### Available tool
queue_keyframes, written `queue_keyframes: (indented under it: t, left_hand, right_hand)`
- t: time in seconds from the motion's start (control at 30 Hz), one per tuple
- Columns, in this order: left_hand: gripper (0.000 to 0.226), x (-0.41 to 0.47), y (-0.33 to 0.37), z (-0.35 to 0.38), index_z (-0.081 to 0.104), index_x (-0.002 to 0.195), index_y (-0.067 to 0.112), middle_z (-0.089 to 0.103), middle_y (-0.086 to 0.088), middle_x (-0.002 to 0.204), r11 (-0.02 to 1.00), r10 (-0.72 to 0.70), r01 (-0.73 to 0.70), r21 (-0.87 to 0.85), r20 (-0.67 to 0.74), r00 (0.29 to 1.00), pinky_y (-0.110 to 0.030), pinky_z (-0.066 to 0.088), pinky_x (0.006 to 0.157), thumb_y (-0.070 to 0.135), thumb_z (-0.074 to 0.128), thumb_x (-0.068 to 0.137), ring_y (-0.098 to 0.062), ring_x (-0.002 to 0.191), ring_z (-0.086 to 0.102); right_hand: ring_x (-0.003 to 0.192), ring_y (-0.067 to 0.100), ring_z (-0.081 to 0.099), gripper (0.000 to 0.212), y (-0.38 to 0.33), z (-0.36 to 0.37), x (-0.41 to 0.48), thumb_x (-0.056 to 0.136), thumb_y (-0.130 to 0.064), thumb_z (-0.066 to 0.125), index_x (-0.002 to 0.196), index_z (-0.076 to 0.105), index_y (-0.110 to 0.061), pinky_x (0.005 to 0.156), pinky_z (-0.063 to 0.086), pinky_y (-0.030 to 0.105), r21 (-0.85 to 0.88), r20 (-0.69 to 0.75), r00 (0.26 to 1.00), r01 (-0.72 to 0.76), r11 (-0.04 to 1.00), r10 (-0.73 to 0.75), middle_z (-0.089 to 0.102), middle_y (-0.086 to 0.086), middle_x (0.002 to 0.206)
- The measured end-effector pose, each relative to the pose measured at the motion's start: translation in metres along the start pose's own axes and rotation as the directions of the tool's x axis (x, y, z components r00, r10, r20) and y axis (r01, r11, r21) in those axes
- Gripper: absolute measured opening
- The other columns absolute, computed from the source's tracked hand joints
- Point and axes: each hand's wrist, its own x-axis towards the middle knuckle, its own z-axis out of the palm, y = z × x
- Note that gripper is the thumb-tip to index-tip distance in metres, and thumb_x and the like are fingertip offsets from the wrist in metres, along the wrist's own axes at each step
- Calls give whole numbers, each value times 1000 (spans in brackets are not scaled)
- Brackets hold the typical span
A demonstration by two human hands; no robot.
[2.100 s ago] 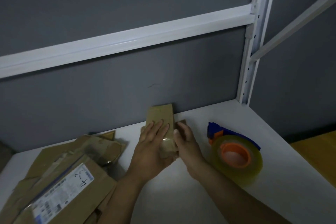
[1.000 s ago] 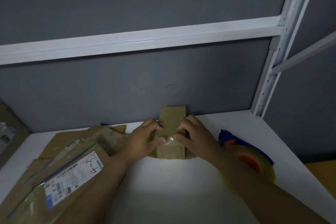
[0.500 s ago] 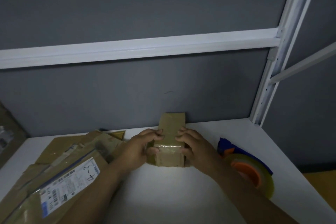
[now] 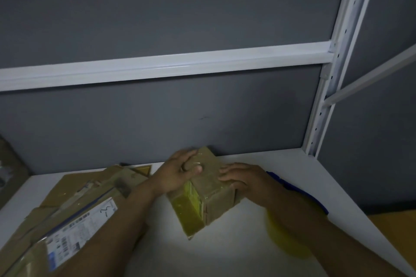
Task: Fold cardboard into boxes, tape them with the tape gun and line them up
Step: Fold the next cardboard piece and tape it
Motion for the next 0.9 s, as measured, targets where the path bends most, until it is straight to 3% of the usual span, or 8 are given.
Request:
queue_keyframes:
  t: [0.13,0.23,0.33,0.47,0.57,0.67,0.77,0.9]
  left_hand:
    - [62,-11,4,18,35,148,27,37,2,149,998,-45,38,-51,-152,987,-12,19,104,49,52,93,-11,134,36]
    - [70,-22,4,26,29,150,26,30,6,153,999,-39,37,-14,-218,975,-9,18,99,60,46,91,-8,136,32]
    - [110,-31,4,30,31,150,24,20,8,158,1000,-21,17,-17,-252,968,-17,26,105,92,33,63,-9,137,34]
    - [99,-45,-7,37,45,136,34,32,25,147,990,98,-125,-58,-335,937,-16,35,101,91,53,56,1,129,41]
    - [58,-53,-6,39,55,121,43,36,33,144,952,301,-254,172,-370,879,-23,23,100,70,61,70,-2,117,38]
    - [42,-52,3,40,58,114,40,51,29,131,919,381,-306,248,-371,847,-24,19,95,60,59,77,-8,130,31]
    - [39,-47,20,52,67,104,31,62,14,112,942,331,-276,191,-399,855,-21,33,91,55,59,74,-13,115,47]
    - [33,-48,46,72,68,101,24,60,8,105,977,213,-187,103,-428,878,-9,29,78,38,78,74,-9,97,42]
  right_hand:
    - [129,-15,16,74,-20,-5,-13,80,-78,28,138,47,-36,110,20,17,-252,18,997,-67,965,74,33,-28,140]
    - [141,3,15,93,-43,3,-18,65,-89,29,140,39,-35,110,20,25,-431,-8,988,-145,891,156,27,-24,149]
    - [132,17,42,78,-43,9,-10,74,-82,36,122,58,-25,106,35,34,-450,-88,988,-155,880,129,52,-9,135]
    - [84,21,65,15,-12,0,5,77,-19,59,78,74,-15,73,55,26,-407,-274,961,-81,910,-37,71,2,91]
    - [100,26,67,31,1,-9,18,72,-7,75,102,75,-12,84,52,28,-438,-172,982,-149,887,81,71,4,111]
    - [141,17,28,49,-1,-25,18,98,-23,52,145,39,-22,113,21,24,-409,-21,979,-195,891,204,28,-3,155]
    - [138,15,32,55,-10,-44,-11,98,-29,50,149,28,-28,108,24,22,-346,-39,933,-349,871,358,30,-2,154]
    - [130,16,43,65,10,-55,-78,93,-40,58,149,26,-33,107,34,28,-96,-108,783,-621,778,612,41,-4,146]
